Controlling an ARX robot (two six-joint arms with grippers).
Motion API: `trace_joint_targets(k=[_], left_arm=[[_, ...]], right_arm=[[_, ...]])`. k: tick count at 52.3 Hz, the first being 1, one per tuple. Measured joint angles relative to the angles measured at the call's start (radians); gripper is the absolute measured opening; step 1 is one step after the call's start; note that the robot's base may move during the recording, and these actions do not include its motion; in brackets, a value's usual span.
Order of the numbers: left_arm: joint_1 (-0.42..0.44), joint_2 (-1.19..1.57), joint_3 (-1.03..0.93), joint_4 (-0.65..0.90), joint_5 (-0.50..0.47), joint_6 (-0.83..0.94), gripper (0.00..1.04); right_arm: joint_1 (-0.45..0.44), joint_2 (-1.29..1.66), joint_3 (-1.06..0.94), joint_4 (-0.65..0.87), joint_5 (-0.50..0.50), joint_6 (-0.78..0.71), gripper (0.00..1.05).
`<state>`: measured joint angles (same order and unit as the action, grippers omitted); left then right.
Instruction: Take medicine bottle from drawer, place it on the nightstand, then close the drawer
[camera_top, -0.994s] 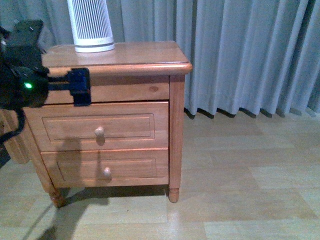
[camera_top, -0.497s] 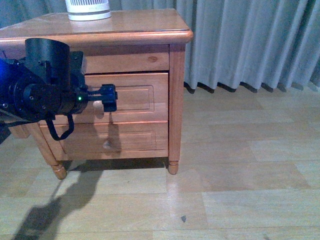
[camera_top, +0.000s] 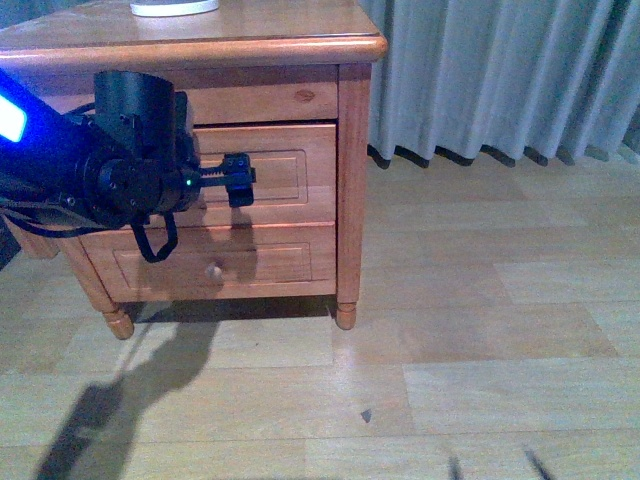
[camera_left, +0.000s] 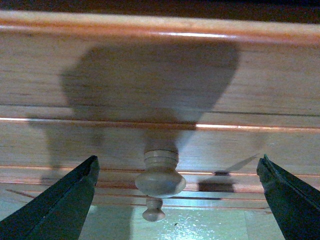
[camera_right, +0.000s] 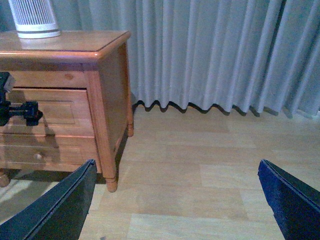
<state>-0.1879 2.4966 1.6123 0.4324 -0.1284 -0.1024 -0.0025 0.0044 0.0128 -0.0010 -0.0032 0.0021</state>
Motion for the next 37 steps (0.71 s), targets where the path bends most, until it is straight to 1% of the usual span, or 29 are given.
trace_joint_targets(k=[4, 8, 14, 16, 23, 27, 31, 33, 37], left_arm=[[-0.003, 0.008, 0.010, 0.000, 0.000, 0.001, 0.98], [-0.004, 0.019, 0.018, 0.000, -0.002, 0.000, 0.88], [-0.005, 0.036, 0.029, 0.000, -0.006, 0.001, 0.88], [-0.005, 0.042, 0.033, 0.000, -0.008, 0.001, 0.84], [-0.005, 0.046, 0.035, 0.011, -0.031, 0.009, 0.52], [-0.002, 0.046, 0.031, 0.018, -0.035, 0.014, 0.42], [0.005, 0.046, 0.020, 0.034, -0.031, 0.022, 0.29], [0.006, 0.045, 0.013, 0.043, -0.029, 0.026, 0.26], [0.006, 0.042, 0.002, 0.056, -0.029, 0.028, 0.26]], right_arm=[[0.000, 0.000, 0.000, 0.000, 0.000, 0.000, 0.98], [0.000, 0.000, 0.000, 0.000, 0.000, 0.000, 0.98], [0.000, 0.000, 0.000, 0.000, 0.000, 0.000, 0.98], [0.000, 0.000, 0.000, 0.000, 0.000, 0.000, 0.98], [0.000, 0.000, 0.000, 0.000, 0.000, 0.000, 0.98], [0.000, 0.000, 0.000, 0.000, 0.000, 0.000, 0.98], [0.000, 0.000, 0.000, 0.000, 0.000, 0.000, 0.98], [0.000, 0.000, 0.000, 0.000, 0.000, 0.000, 0.98], [0.000, 0.000, 0.000, 0.000, 0.000, 0.000, 0.98]])
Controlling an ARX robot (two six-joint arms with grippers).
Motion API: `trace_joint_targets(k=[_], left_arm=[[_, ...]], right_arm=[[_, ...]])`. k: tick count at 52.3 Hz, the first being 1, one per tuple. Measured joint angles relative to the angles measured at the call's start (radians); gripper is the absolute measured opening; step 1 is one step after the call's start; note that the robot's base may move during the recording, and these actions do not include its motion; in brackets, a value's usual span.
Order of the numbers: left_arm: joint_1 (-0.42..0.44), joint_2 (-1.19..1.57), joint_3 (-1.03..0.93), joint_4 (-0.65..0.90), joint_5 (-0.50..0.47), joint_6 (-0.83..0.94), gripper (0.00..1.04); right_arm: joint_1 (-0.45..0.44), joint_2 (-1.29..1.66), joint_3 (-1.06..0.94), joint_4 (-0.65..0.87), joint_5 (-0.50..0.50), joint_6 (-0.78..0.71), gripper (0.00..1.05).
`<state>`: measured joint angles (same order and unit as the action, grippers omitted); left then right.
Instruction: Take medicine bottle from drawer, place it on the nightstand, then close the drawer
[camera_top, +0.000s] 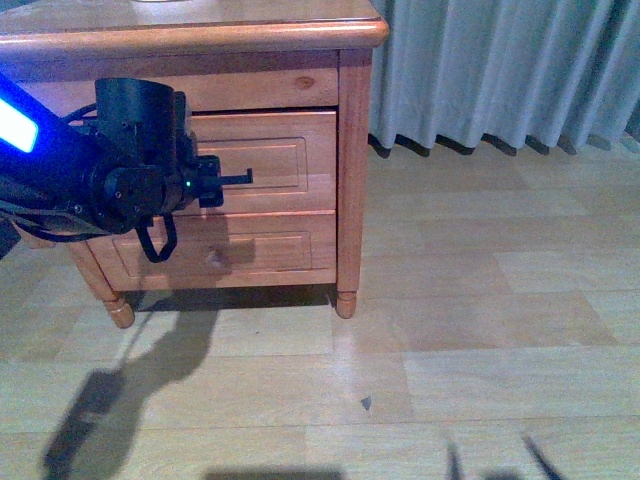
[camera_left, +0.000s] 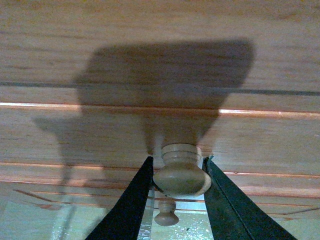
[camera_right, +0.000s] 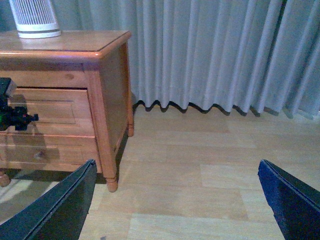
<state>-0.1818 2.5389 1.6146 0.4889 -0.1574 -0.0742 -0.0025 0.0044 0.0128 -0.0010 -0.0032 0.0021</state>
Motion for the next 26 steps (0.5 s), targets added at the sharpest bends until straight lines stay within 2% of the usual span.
trace_joint_targets(k=[12, 26], left_arm=[[0.005, -0.040, -0.089, 0.056, 0.011, 0.006, 0.25], [-0.007, -0.164, -0.346, 0.173, 0.020, 0.006, 0.25]], right_arm=[[0.000, 0.000, 0.000, 0.000, 0.000, 0.000, 0.98], [0.000, 0.000, 0.000, 0.000, 0.000, 0.000, 0.98]])
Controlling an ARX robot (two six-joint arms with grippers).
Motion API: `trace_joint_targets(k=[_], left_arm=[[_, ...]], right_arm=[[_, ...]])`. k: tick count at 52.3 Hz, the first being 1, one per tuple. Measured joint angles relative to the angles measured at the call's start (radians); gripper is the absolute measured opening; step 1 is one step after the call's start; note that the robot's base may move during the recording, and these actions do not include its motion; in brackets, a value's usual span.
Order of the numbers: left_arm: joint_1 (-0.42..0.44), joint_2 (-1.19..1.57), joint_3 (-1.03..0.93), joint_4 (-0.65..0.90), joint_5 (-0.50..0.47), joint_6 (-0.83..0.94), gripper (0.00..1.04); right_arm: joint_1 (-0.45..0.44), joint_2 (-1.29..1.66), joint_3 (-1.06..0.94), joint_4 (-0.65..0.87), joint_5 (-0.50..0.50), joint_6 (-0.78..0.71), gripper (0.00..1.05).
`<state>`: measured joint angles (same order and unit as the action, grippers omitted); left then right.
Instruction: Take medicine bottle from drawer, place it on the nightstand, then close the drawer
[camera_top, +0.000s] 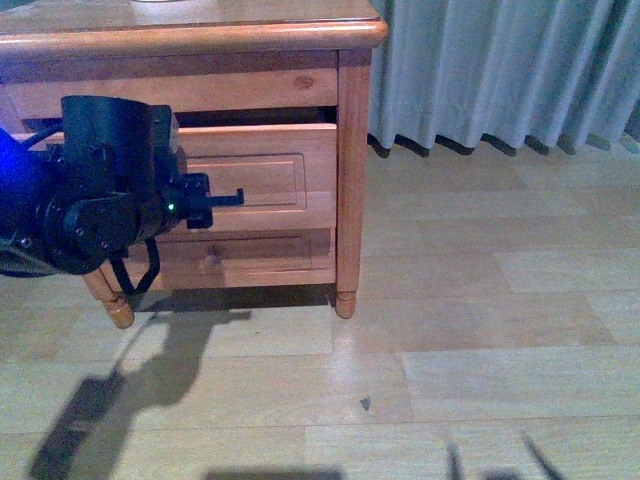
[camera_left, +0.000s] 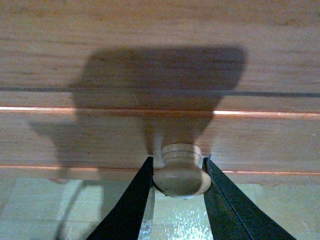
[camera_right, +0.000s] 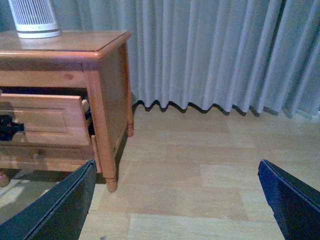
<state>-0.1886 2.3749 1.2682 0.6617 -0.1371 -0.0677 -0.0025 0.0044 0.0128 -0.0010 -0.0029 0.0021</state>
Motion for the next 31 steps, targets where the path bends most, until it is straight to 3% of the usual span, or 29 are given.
trace_joint_targets(k=[17, 31], left_arm=[[-0.060, -0.202, -0.415, 0.146, -0.045, -0.036, 0.25], [-0.134, -0.309, -0.622, 0.193, -0.107, -0.118, 0.25]], right_arm=[[0.000, 0.000, 0.000, 0.000, 0.000, 0.000, 0.98], [0.000, 0.000, 0.000, 0.000, 0.000, 0.000, 0.98]])
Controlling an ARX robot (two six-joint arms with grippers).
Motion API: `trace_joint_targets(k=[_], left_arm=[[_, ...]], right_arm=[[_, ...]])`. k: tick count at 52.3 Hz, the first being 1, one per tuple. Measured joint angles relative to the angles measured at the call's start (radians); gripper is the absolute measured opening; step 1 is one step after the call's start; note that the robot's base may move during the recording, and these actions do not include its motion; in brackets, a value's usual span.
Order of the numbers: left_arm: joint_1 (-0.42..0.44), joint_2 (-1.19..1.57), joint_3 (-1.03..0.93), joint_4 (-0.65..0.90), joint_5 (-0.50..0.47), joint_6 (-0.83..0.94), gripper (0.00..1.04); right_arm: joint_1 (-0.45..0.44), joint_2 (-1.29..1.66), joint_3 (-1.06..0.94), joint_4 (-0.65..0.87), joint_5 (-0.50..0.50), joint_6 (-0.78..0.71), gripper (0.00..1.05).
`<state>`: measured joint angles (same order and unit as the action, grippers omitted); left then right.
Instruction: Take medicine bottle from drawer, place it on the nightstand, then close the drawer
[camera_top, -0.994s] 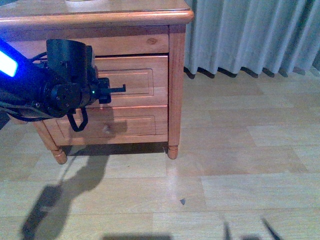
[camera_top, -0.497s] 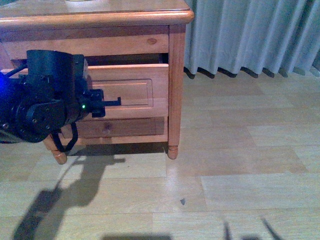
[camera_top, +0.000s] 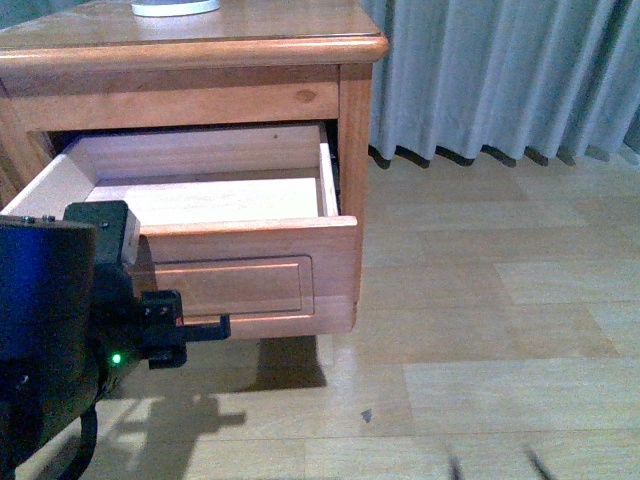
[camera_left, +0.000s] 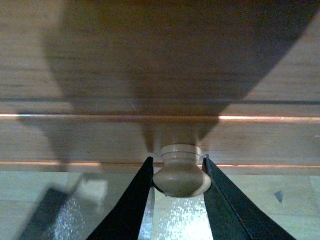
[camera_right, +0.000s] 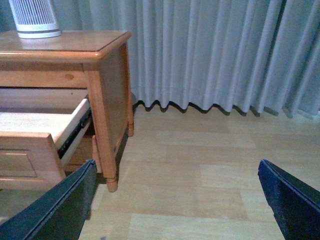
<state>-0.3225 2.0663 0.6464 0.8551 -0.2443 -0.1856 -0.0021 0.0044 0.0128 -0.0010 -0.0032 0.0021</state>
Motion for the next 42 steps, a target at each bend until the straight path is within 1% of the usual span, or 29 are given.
trace_joint_targets(k=[13, 23, 29, 34, 42], left_arm=[[-0.057, -0.075, -0.091, 0.002, -0.036, -0.072, 0.25], [-0.069, -0.120, -0.142, 0.005, -0.036, -0.098, 0.25], [-0.092, -0.170, -0.211, 0.003, -0.013, -0.104, 0.44], [-0.105, -0.183, -0.227, -0.009, 0.006, -0.101, 0.56], [-0.058, -0.214, -0.240, -0.053, 0.022, -0.101, 0.81]], right_arm=[[0.000, 0.000, 0.000, 0.000, 0.000, 0.000, 0.98], [0.000, 0.000, 0.000, 0.000, 0.000, 0.000, 0.98], [0.000, 0.000, 0.000, 0.000, 0.000, 0.000, 0.98], [0.000, 0.000, 0.000, 0.000, 0.000, 0.000, 0.98], [0.000, 0.000, 0.000, 0.000, 0.000, 0.000, 0.98]])
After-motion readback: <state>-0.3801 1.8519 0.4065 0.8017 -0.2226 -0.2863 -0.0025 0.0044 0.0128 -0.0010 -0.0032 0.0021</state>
